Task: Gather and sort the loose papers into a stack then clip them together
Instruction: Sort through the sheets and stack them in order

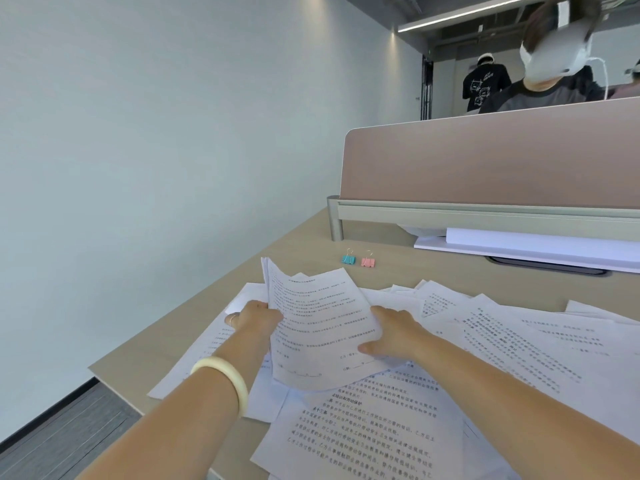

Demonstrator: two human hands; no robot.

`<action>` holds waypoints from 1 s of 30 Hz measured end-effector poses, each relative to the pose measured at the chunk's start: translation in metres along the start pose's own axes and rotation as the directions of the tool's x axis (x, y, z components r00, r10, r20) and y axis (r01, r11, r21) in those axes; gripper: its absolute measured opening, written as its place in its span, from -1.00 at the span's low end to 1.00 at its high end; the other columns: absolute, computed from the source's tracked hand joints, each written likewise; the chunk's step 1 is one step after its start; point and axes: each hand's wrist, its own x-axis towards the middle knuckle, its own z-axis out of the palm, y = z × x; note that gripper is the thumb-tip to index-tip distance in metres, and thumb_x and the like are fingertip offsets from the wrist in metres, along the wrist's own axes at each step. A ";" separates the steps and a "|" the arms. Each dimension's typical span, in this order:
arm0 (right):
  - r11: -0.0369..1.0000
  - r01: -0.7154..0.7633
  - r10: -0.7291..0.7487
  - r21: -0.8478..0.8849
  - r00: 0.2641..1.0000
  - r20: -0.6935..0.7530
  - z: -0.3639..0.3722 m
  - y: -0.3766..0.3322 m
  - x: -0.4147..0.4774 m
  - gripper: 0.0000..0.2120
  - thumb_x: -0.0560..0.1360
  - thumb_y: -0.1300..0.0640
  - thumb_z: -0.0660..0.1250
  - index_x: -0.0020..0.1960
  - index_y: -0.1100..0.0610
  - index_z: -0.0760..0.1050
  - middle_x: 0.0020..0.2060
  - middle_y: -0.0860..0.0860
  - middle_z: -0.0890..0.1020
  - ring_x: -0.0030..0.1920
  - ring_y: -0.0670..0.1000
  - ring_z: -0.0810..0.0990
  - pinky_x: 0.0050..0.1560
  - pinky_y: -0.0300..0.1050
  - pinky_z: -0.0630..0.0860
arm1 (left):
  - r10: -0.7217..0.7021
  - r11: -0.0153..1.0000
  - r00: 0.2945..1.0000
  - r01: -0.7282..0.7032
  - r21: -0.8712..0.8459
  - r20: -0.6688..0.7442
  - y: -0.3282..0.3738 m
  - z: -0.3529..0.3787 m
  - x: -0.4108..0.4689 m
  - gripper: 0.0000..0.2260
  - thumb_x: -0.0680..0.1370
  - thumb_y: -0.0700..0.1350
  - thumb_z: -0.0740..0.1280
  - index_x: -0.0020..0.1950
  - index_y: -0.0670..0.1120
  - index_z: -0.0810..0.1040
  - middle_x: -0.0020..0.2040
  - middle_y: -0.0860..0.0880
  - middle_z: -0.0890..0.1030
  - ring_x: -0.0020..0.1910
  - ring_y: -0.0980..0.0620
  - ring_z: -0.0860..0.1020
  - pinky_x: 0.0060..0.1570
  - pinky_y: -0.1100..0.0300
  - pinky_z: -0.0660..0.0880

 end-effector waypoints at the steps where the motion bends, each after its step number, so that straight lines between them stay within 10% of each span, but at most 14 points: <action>1: 1.000 0.001 0.000 0.007 1.000 -0.009 0.002 0.001 0.000 -0.31 0.38 -0.22 0.36 0.38 0.06 0.27 0.23 0.01 0.48 0.27 0.09 0.39 0.26 0.05 0.42 | 0.012 1.000 1.000 -0.012 -0.010 0.000 -0.002 -0.001 -0.002 -0.83 0.36 -0.28 0.42 -0.10 -0.17 0.51 0.29 -0.20 0.26 -0.12 -0.16 0.51 0.05 0.18 0.52; 5: 0.993 0.014 -0.010 0.118 0.999 -0.032 0.006 0.004 -0.004 -0.25 0.40 -0.17 0.38 0.46 0.07 0.17 0.33 0.03 0.43 0.32 0.09 0.39 0.30 0.03 0.39 | -0.047 0.989 0.998 0.041 -0.139 -0.036 -0.013 -0.009 0.005 -0.23 0.29 -0.28 0.52 0.41 -0.05 0.26 0.39 -0.22 0.27 0.11 -0.27 0.50 0.01 -0.17 0.53; 9: 0.951 0.027 0.005 0.309 0.995 -0.103 -0.009 0.019 -0.018 -0.28 0.52 -0.12 0.28 0.54 0.11 0.07 0.50 0.02 0.24 0.47 0.08 0.25 0.39 -0.05 0.26 | -0.016 0.991 0.995 0.029 -0.131 0.102 -0.022 -0.001 -0.003 -0.60 0.38 -0.43 0.40 0.19 -0.31 0.42 0.12 -0.23 0.56 0.09 -0.28 0.56 0.02 -0.20 0.54; 13: 0.993 -0.094 0.107 0.078 0.975 -0.194 -0.037 0.049 -0.047 -0.41 0.58 -0.14 0.14 0.51 0.11 0.15 0.44 0.08 0.33 0.43 0.13 0.28 0.34 0.00 0.32 | 0.219 0.974 0.972 -0.213 -0.077 0.079 -0.013 -0.015 -0.003 -0.69 0.47 -0.43 0.29 0.16 -0.22 0.34 0.11 -0.17 0.52 0.06 -0.21 0.52 0.11 -0.12 0.50; 16: 0.979 -0.176 0.176 -0.107 0.984 -0.013 -0.050 0.076 -0.076 -0.39 0.59 -0.21 0.03 0.52 0.11 0.13 0.46 0.09 0.31 0.43 0.14 0.28 0.35 -0.05 0.30 | 0.293 0.956 0.883 -0.271 -0.112 0.367 0.001 -0.052 -0.003 -0.59 0.46 -0.45 0.29 0.30 -0.27 0.44 0.22 -0.25 0.56 0.12 -0.26 0.56 0.12 -0.14 0.50; 20: 0.968 -0.204 0.230 -0.145 0.953 0.197 -0.038 0.092 -0.097 -0.28 0.56 -0.31 -0.09 0.50 0.18 0.18 0.51 0.11 0.19 0.49 0.13 0.19 0.46 0.00 0.17 | 0.131 0.981 0.707 -0.194 0.012 0.695 -0.004 -0.073 -0.022 -0.59 0.32 -0.29 0.37 0.17 -0.19 0.57 0.12 -0.20 0.66 0.03 -0.18 0.66 -0.06 0.02 0.62; 22: 0.965 -0.237 0.252 -0.115 0.958 0.134 -0.026 0.090 -0.095 -0.25 0.52 -0.35 -0.11 0.48 0.16 0.22 0.51 0.13 0.16 0.51 0.17 0.11 0.48 0.10 0.12 | 0.078 0.886 0.748 -0.354 0.298 0.659 -0.019 -0.057 -0.032 -0.64 0.36 -0.25 0.41 0.15 -0.15 0.59 0.17 -0.14 0.64 0.10 -0.11 0.62 -0.02 0.12 0.56; 25: 0.971 -0.232 0.229 0.062 0.972 0.052 -0.021 0.078 -0.093 -0.23 0.43 -0.43 -0.09 0.44 0.03 0.31 0.44 0.05 0.35 0.44 0.15 0.25 0.42 0.08 0.21 | 0.130 0.707 0.825 -0.466 0.532 0.550 -0.030 -0.024 -0.044 -0.76 0.49 -0.24 0.33 0.15 -0.13 0.58 0.17 -0.09 0.61 0.17 -0.08 0.53 0.02 0.17 0.44; 28: 0.884 -0.181 0.192 0.431 0.981 0.020 -0.025 0.062 -0.101 -0.62 0.55 -0.22 0.14 0.27 -0.05 0.38 0.18 -0.09 0.50 0.17 -0.03 0.45 0.16 -0.09 0.30 | 0.166 0.695 0.856 -0.454 0.557 0.490 -0.029 -0.006 -0.053 -0.78 0.49 -0.23 0.32 0.13 -0.17 0.55 0.15 -0.11 0.59 0.14 -0.10 0.54 -0.03 0.17 0.44; 30: 0.735 -0.144 0.205 0.663 0.979 -0.015 -0.028 0.057 -0.103 -0.41 0.52 -0.10 0.29 0.46 0.03 0.17 0.30 -0.01 0.47 0.19 -0.01 0.47 0.14 -0.16 0.37 | 0.228 0.647 0.870 -0.471 0.600 0.437 -0.027 -0.002 -0.061 -0.86 0.49 -0.23 0.32 0.04 -0.15 0.51 0.11 -0.11 0.57 0.05 -0.09 0.53 -0.04 0.15 0.43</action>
